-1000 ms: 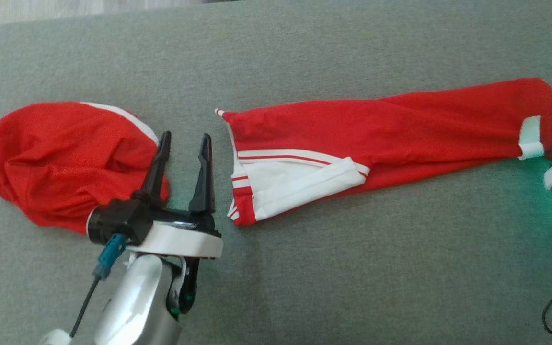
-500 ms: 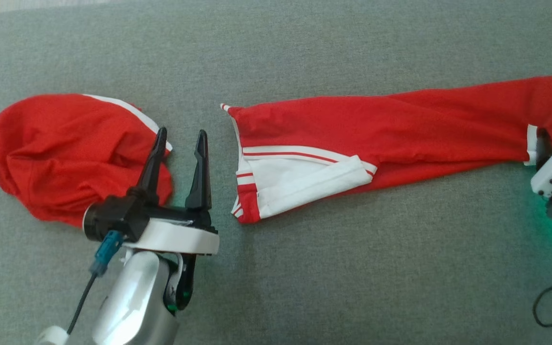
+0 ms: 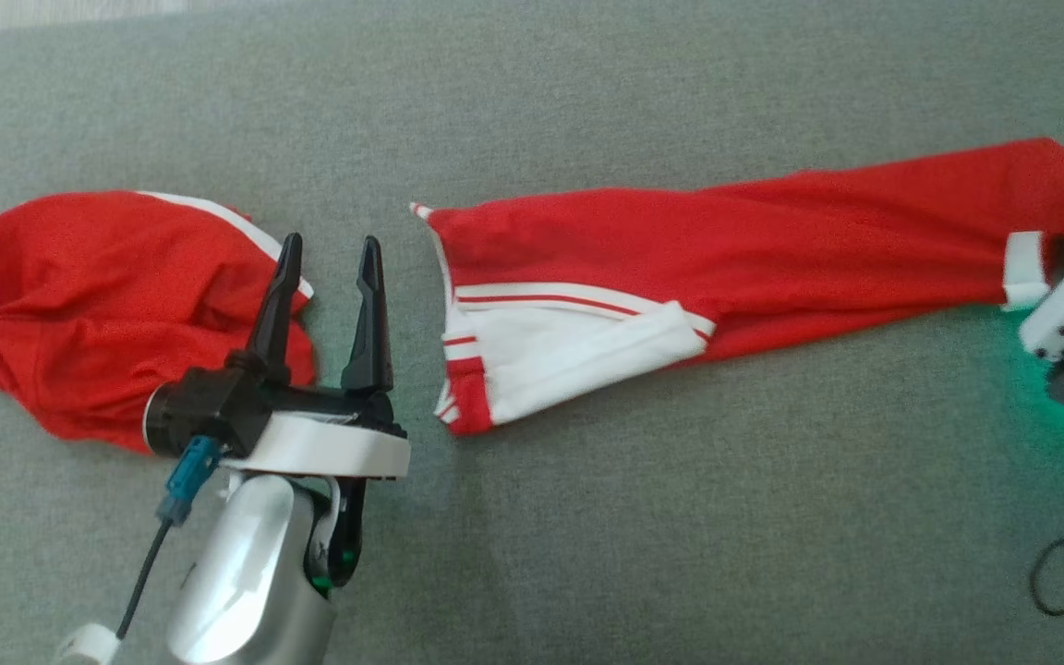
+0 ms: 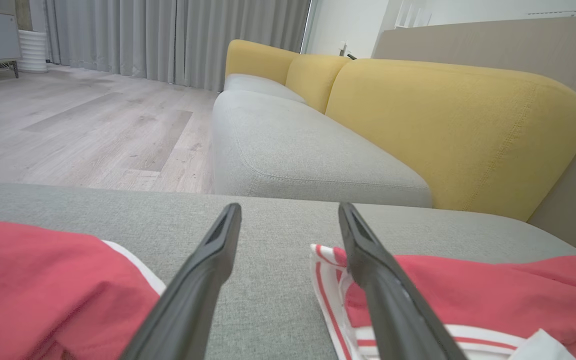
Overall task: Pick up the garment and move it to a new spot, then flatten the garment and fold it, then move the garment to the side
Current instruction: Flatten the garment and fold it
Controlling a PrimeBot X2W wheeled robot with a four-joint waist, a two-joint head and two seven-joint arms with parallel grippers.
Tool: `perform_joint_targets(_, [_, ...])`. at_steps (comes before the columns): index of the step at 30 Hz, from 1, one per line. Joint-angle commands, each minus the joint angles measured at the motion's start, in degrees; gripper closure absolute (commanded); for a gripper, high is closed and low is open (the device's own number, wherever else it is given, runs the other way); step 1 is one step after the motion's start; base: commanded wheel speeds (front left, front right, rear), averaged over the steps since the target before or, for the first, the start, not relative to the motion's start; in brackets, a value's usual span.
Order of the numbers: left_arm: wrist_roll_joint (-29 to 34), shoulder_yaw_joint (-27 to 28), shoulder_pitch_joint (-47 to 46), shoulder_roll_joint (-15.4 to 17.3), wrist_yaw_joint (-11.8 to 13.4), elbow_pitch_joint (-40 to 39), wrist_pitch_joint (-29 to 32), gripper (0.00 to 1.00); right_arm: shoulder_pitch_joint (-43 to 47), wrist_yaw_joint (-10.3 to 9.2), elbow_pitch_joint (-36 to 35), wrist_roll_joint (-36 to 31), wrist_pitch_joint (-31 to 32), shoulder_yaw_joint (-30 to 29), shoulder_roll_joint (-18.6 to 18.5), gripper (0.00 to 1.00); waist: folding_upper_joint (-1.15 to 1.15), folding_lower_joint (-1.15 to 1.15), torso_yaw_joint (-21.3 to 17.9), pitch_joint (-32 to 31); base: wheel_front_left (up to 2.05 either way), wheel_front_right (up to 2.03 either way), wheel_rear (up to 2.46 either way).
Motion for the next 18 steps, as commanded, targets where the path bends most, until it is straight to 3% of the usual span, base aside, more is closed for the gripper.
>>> perform_joint_targets(1, [0.6, 2.0, -1.8, 0.1, -0.1, -1.6, -0.5, 0.00, 0.5, -0.04, -2.4, -0.1, -1.3, 0.7, -2.7, 1.00, 0.00, -0.01, -0.2, -0.6, 0.00, 0.00, 0.00])
perform_joint_targets(9, [-0.1, 1.5, -1.0, 0.1, -0.1, -1.4, -0.5, 0.00, 2.5, -0.04, -2.6, -6.8, -5.2, -3.8, -9.9, 1.00, 0.00, -0.01, -0.1, -3.1, 0.00, 0.00, 0.00])
perform_joint_targets(18, [-1.2, 1.4, 0.6, 0.1, 0.2, -0.9, -0.5, 0.00, 1.8, -0.04, -6.0, -7.3, -6.2, -2.1, -5.1, 1.00, 0.00, -0.01, 0.1, -7.2, 0.00, 0.00, 0.00])
